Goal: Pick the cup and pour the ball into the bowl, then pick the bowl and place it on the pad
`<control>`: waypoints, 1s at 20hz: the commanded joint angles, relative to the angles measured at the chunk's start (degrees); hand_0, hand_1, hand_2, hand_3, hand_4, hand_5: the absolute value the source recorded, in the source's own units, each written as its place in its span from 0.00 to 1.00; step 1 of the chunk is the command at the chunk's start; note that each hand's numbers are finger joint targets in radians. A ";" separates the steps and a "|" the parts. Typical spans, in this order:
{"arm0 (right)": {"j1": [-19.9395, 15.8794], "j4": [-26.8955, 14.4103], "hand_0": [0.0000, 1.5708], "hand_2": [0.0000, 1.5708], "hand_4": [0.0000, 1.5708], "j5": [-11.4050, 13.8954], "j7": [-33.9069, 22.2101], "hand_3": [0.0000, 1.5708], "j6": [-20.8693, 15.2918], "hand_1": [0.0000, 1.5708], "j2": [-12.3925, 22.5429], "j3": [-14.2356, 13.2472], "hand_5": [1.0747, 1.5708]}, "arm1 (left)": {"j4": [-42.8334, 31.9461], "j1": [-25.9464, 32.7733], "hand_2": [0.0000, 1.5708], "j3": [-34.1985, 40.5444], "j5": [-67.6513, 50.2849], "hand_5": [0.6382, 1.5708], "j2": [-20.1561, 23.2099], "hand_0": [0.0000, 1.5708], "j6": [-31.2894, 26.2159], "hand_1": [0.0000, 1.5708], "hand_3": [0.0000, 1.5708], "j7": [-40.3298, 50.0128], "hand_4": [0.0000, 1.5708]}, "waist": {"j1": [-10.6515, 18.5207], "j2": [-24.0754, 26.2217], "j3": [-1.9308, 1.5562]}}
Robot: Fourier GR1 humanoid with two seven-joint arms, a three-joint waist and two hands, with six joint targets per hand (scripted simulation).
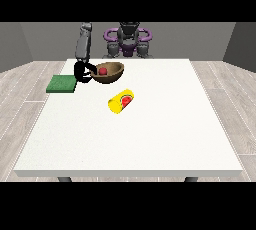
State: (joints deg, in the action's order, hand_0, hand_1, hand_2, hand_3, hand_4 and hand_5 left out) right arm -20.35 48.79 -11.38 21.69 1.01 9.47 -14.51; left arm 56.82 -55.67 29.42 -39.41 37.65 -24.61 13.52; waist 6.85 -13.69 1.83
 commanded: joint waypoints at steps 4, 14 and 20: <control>-2.46 2.98 1.00 1.00 0.70 3.86 -17.90 0.91 -7.27 1.00 7.26 1.77 0.99 | -5.40 4.59 0.00 1.60 0.75 1.00 2.12 0.00 -1.81 0.00 0.00 -1.32 0.00 | -4.74 4.38 -1.59; -3.88 -0.13 1.00 1.00 0.74 1.78 -21.54 0.78 3.74 1.00 19.14 -1.30 1.00 | -6.48 6.48 0.00 2.39 -1.14 1.00 4.91 0.00 -0.81 0.00 0.00 -0.45 0.00 | -8.81 5.38 -1.85; -7.32 -7.74 1.00 1.00 0.73 1.75 -14.69 0.62 4.97 1.00 22.38 -4.64 0.99 | -3.41 1.79 0.00 1.67 -4.54 1.00 6.56 0.00 0.67 0.00 0.00 2.37 0.00 | -6.77 0.97 -1.89</control>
State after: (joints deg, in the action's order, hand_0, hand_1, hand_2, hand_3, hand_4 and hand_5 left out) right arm -25.34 44.37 -9.82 5.21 5.01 29.79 -18.00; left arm 52.81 -51.10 31.19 -41.71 42.87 -25.09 13.58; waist -0.49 -11.13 -0.03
